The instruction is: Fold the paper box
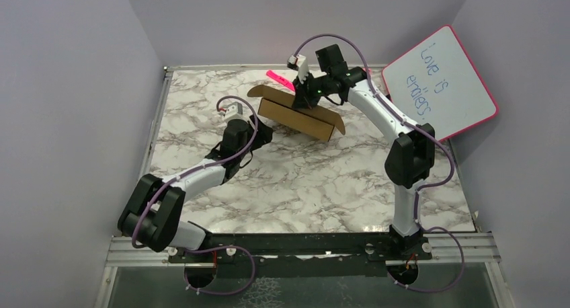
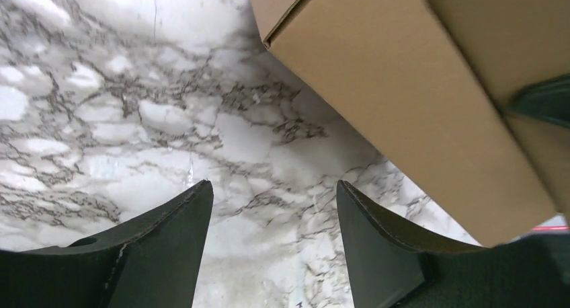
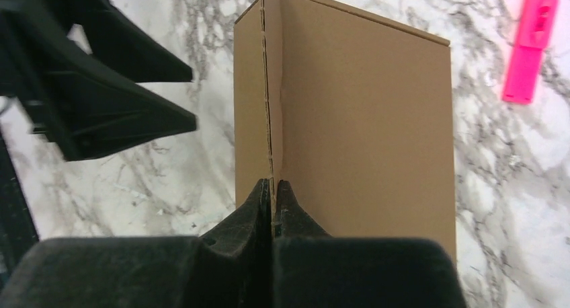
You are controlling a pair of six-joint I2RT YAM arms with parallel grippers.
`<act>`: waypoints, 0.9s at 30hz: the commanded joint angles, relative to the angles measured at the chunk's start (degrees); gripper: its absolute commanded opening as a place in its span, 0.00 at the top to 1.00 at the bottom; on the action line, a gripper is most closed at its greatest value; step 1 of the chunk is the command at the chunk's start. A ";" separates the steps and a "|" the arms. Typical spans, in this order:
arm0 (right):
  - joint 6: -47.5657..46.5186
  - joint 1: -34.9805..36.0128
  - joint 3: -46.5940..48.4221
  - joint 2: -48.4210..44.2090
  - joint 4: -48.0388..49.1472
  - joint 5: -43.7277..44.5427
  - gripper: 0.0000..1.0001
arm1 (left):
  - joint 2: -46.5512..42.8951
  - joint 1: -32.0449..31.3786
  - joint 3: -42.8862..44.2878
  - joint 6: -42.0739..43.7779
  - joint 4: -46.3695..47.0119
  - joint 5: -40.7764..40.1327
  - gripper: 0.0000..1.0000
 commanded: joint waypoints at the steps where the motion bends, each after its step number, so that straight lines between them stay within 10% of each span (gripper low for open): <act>1: 2.51 0.12 -0.71 -1.51 -2.22 -10.11 0.99 | 3.01 0.00 0.82 -1.05 0.14 3.45 0.33; 27: 11.11 0.12 -9.31 -8.26 -3.71 -21.02 0.92 | -19.46 -6.24 -14.84 -7.57 -6.24 -4.46 0.38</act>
